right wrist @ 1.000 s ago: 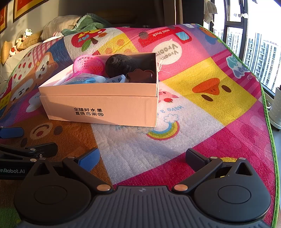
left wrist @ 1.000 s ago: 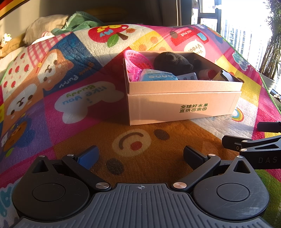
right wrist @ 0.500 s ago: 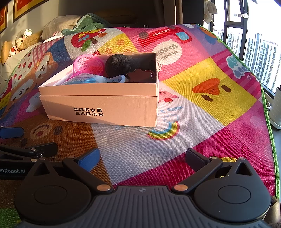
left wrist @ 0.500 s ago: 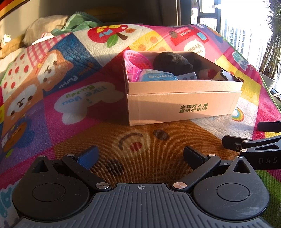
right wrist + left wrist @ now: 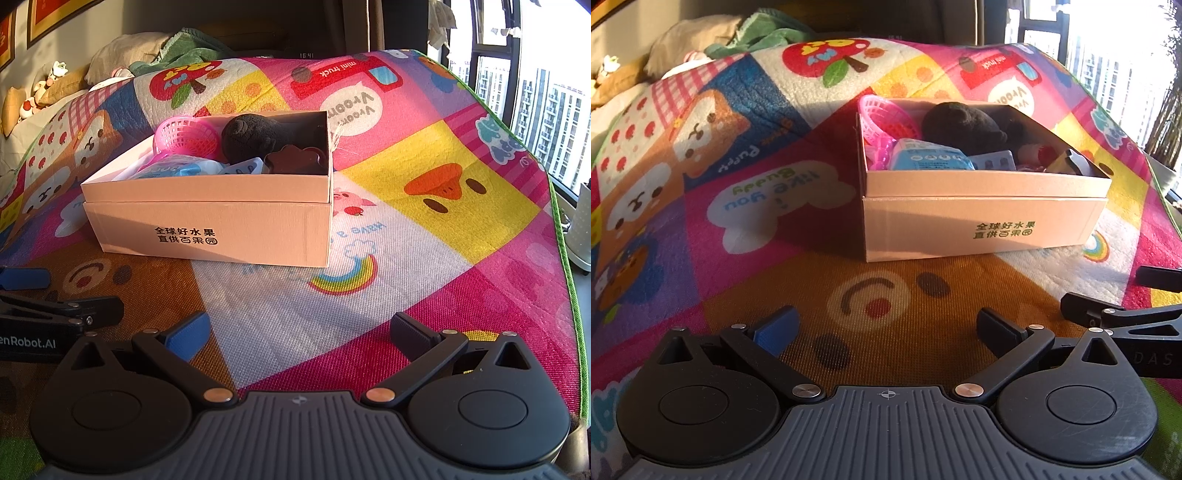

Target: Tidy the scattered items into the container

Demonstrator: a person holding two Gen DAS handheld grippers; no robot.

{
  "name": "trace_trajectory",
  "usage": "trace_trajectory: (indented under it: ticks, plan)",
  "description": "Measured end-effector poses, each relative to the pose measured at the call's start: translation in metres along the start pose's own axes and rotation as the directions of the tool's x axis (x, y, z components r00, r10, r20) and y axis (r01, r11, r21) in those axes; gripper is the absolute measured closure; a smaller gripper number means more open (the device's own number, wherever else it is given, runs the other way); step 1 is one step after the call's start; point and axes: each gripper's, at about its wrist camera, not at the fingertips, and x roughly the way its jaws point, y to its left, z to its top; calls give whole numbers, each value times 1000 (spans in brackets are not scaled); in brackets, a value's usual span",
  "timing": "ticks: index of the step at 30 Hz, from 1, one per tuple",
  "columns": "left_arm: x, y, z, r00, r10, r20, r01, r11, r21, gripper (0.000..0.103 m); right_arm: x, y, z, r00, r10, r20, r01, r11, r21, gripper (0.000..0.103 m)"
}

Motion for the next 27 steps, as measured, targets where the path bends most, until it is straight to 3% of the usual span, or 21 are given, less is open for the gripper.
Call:
trace_trajectory:
  ticks: [27]
  plan:
    - [0, 0, -1, 1000, 2, 11, -2, 1000, -6, 0, 0, 0, 0, 1000, 0, 0, 0, 1000, 0, 0]
